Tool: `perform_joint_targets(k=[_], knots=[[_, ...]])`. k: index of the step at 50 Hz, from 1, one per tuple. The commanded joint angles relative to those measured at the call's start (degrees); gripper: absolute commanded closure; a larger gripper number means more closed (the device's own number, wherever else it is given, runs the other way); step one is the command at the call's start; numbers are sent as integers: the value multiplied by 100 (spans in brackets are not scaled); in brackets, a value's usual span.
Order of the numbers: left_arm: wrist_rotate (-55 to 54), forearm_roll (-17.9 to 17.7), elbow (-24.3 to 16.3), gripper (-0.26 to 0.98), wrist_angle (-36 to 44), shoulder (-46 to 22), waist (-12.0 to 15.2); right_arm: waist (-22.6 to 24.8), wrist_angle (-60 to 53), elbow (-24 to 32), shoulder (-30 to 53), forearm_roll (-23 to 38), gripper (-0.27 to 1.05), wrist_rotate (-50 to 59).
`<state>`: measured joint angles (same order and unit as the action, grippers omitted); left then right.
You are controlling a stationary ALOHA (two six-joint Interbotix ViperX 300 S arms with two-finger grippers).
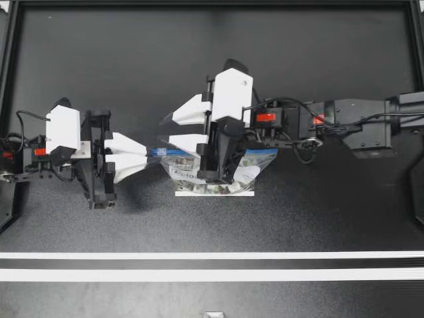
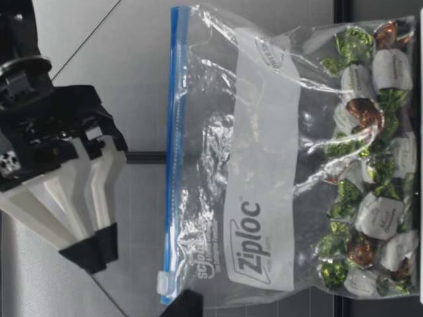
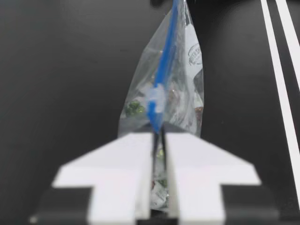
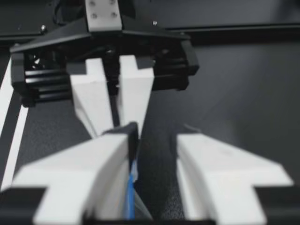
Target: Slide open the ziploc bag.
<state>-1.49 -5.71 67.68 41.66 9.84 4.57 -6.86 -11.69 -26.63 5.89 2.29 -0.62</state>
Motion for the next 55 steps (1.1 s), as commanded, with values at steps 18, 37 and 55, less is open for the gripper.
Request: perform_joint_targets(k=[18,37,55], knots=[[35,18,-132,92,-62,26,-9,246,483,281,220,141,23,18],[62,79,-132,92,-62,26,-9,237,773,457,413,141,26,26],[53,35,-105,92,-123,26,-9,246,958,457,308,141,73,35]])
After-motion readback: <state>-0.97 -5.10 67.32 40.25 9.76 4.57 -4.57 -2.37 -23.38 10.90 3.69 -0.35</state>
